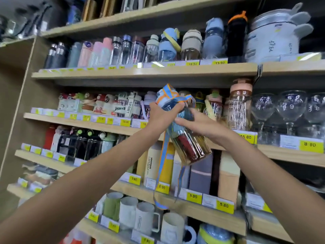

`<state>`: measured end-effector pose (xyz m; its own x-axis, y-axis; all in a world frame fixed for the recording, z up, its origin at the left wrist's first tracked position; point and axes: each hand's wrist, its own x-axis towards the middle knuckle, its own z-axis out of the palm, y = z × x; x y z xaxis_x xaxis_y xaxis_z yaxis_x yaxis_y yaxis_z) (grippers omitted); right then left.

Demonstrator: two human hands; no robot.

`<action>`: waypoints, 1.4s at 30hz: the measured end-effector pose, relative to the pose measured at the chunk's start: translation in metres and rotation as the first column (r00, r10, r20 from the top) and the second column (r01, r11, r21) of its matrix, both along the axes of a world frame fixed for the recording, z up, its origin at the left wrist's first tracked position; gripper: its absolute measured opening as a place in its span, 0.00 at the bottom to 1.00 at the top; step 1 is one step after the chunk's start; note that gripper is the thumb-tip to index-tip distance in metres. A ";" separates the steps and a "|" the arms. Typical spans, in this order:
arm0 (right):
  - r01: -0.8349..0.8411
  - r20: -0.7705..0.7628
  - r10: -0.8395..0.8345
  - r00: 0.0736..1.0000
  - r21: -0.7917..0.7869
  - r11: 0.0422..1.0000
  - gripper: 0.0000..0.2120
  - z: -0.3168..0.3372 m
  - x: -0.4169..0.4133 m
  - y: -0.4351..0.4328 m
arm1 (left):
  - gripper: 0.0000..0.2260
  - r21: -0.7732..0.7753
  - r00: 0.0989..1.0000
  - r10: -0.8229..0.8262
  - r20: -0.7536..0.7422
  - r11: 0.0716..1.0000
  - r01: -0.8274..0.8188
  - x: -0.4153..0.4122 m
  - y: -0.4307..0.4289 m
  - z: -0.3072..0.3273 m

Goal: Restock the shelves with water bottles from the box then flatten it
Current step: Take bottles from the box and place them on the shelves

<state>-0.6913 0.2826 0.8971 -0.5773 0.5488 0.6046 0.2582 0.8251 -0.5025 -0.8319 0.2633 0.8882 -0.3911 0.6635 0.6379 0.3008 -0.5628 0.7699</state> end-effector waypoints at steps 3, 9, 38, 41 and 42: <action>-0.070 -0.080 0.067 0.995 -0.040 0.997 0.06 0.002 -0.005 -0.003 | 0.32 -0.016 0.980 -0.193 -0.045 0.981 0.193 -0.016 0.000 0.005; -0.373 -0.381 0.218 0.898 -0.397 0.839 0.14 0.004 -0.002 -0.006 | 0.25 0.131 0.776 -0.616 0.134 0.787 0.603 -0.047 0.016 0.003; 0.292 -0.175 -0.320 0.931 -0.166 0.942 0.24 -0.010 -0.013 0.017 | 0.10 -0.264 0.677 -0.734 0.058 0.642 0.719 -0.068 0.055 -0.028; 0.412 -0.207 -0.413 0.887 -0.050 0.910 0.16 -0.011 -0.016 0.023 | 0.11 -0.267 0.735 -0.678 0.036 0.702 0.660 -0.061 0.049 -0.027; 0.445 -0.244 -0.433 0.868 -0.003 0.895 0.18 -0.012 -0.018 0.026 | 0.13 -0.266 0.757 -0.653 0.007 0.729 0.631 -0.058 0.046 -0.027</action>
<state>-0.7090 0.3085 0.8850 -0.1237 0.6773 0.7253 0.4812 0.6801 -0.5531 -0.8896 0.3093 0.8614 0.2301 0.8700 0.4360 0.0022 -0.4485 0.8938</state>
